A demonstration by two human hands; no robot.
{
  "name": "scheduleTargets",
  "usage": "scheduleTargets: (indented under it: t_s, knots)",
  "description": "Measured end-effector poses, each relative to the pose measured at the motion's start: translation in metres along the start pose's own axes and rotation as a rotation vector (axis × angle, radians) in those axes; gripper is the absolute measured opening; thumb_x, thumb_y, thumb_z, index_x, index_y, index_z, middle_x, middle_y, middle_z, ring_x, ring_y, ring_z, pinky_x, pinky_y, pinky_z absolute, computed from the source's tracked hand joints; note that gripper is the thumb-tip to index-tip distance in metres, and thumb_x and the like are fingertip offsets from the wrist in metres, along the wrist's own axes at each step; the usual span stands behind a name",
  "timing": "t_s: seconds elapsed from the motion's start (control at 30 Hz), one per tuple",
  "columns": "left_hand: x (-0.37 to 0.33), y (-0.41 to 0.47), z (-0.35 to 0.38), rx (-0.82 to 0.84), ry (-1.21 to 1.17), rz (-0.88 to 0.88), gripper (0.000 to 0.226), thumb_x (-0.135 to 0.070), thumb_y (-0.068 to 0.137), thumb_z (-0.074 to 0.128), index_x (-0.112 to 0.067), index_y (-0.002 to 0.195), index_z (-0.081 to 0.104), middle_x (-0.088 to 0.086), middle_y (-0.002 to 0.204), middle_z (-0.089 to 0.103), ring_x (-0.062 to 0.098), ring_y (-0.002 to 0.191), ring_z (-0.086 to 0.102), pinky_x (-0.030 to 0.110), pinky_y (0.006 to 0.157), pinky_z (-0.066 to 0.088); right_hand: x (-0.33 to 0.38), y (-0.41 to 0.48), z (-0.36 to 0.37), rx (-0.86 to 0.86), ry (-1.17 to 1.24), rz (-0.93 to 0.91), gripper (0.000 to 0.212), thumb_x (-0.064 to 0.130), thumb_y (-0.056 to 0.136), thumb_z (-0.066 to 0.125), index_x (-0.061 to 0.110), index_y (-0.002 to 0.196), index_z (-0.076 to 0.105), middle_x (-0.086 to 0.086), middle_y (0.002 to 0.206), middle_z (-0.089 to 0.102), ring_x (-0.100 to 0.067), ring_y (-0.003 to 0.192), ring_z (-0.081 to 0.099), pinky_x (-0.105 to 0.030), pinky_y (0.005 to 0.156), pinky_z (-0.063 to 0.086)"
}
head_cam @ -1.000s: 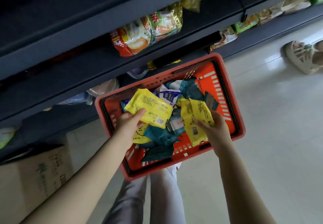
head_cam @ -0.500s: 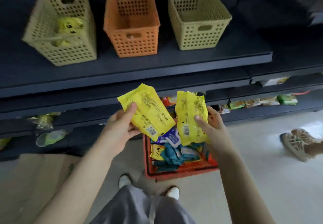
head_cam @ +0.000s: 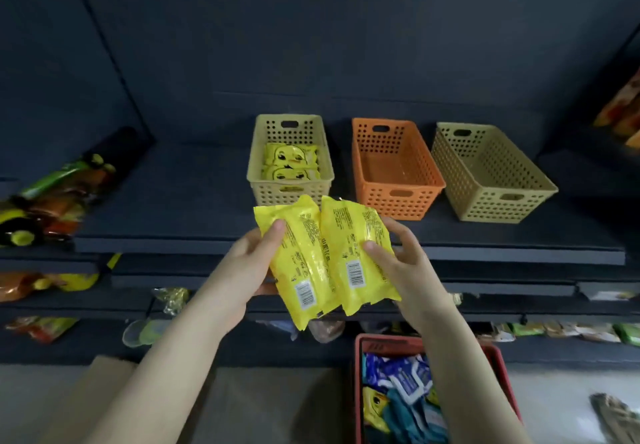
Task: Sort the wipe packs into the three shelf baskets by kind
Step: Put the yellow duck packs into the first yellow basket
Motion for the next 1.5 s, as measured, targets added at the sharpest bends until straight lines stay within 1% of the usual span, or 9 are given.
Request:
scheduleTargets:
  t_s: [0.1, 0.2, 0.27, 0.37, 0.6, 0.73, 0.93, 1.23, 1.5]
  knots:
    - [-0.014, 0.010, -0.044, 0.006, -0.003, 0.038, 0.042, -0.054, 0.090, 0.048, -0.024, 0.116, 0.060, -0.001, 0.101, 0.074, 0.016, 0.090, 0.071, 0.035, 0.072, 0.058, 0.003, 0.023, 0.056, 0.050, -0.274, -0.102, 0.034, 0.047, 0.093, 0.055, 0.038, 0.126, 0.056, 0.005, 0.120, 0.066, -0.013, 0.108, 0.064, -0.037, 0.093, 0.051]
    - [-0.027, 0.021, -0.070, 0.044, -0.004, 0.065, 0.039, -0.053, 0.092, 0.046, -0.025, 0.116, 0.061, -0.001, 0.101, 0.074, 0.017, 0.091, 0.071, 0.038, 0.076, 0.058, 0.001, 0.035, 0.107, 0.131, -0.229, -0.044, 0.061, 0.067, 0.087, 0.047, 0.039, 0.141, 0.042, 0.017, 0.139, 0.051, 0.001, 0.125, 0.049, -0.031, 0.107, 0.039]
    - [-0.037, 0.026, -0.079, 0.061, 0.008, 0.094, 0.038, -0.052, 0.094, 0.044, -0.025, 0.114, 0.062, -0.001, 0.097, 0.074, 0.015, 0.086, 0.072, 0.035, 0.072, 0.057, -0.005, 0.041, 0.127, 0.165, -0.102, 0.032, 0.072, 0.066, 0.082, 0.057, 0.034, 0.145, 0.038, 0.011, 0.138, 0.054, -0.008, 0.123, 0.055, -0.035, 0.101, 0.047]
    - [-0.051, 0.036, -0.095, 0.062, 0.016, 0.129, 0.037, -0.049, 0.095, 0.044, -0.023, 0.111, 0.064, 0.000, 0.094, 0.075, 0.015, 0.083, 0.072, 0.034, 0.067, 0.057, 0.000, 0.051, 0.137, 0.135, 0.117, 0.088, 0.054, 0.054, 0.092, 0.050, 0.024, 0.137, 0.049, -0.007, 0.127, 0.064, -0.025, 0.112, 0.064, -0.039, 0.078, 0.057]
    - [-0.070, 0.091, -0.127, -0.051, -0.056, 0.098, 0.041, -0.055, 0.092, 0.046, -0.022, 0.108, 0.066, 0.004, 0.095, 0.075, 0.021, 0.086, 0.072, 0.039, 0.071, 0.057, 0.037, 0.106, 0.123, 0.076, 0.383, 0.142, 0.049, 0.054, 0.096, 0.033, 0.026, 0.130, 0.055, -0.006, 0.126, 0.065, -0.028, 0.112, 0.064, -0.044, 0.083, 0.056]
    - [-0.079, 0.133, -0.127, -0.113, -0.062, 0.084, 0.037, -0.054, 0.092, 0.046, -0.025, 0.102, 0.066, 0.001, 0.091, 0.076, 0.019, 0.084, 0.072, 0.039, 0.072, 0.057, 0.057, 0.154, 0.118, 0.169, 0.324, 0.149, 0.055, 0.057, 0.096, 0.032, 0.022, 0.134, 0.053, -0.009, 0.129, 0.063, -0.031, 0.117, 0.061, -0.052, 0.095, 0.049]
    - [-0.090, 0.192, -0.123, -0.204, -0.083, 0.042, 0.037, -0.057, 0.092, 0.045, -0.027, 0.100, 0.065, -0.001, 0.093, 0.075, 0.018, 0.087, 0.072, 0.039, 0.078, 0.056, 0.061, 0.230, 0.102, 0.040, 0.065, 0.081, 0.037, 0.029, 0.089, 0.065, 0.014, 0.123, 0.058, -0.013, 0.109, 0.072, -0.035, 0.096, 0.070, -0.057, 0.082, 0.055]
    - [-0.083, 0.247, -0.149, -0.312, -0.120, -0.084, 0.045, -0.064, 0.091, 0.041, -0.029, 0.108, 0.063, -0.001, 0.100, 0.073, 0.019, 0.091, 0.070, 0.041, 0.086, 0.054, 0.066, 0.295, 0.104, 0.220, -0.345, 0.075, 0.027, 0.027, 0.088, 0.066, 0.011, 0.110, 0.064, -0.008, 0.094, 0.075, -0.026, 0.082, 0.074, -0.031, 0.061, 0.058]
    - [-0.061, 0.280, -0.183, -0.244, 0.026, -0.174, 0.048, -0.068, 0.087, 0.041, -0.031, 0.110, 0.061, 0.000, 0.104, 0.073, 0.021, 0.095, 0.070, 0.047, 0.094, 0.051, 0.046, 0.317, 0.109, 0.301, -0.564, 0.159, 0.022, 0.031, 0.094, 0.058, 0.018, 0.111, 0.063, -0.003, 0.098, 0.075, -0.018, 0.084, 0.073, -0.030, 0.069, 0.059]
Point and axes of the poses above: each hand's wrist, its own y-axis towards the middle knuckle, its own z-axis out of the palm, x = y × z, the point moved 6 cm from there along y, towards the middle knuckle
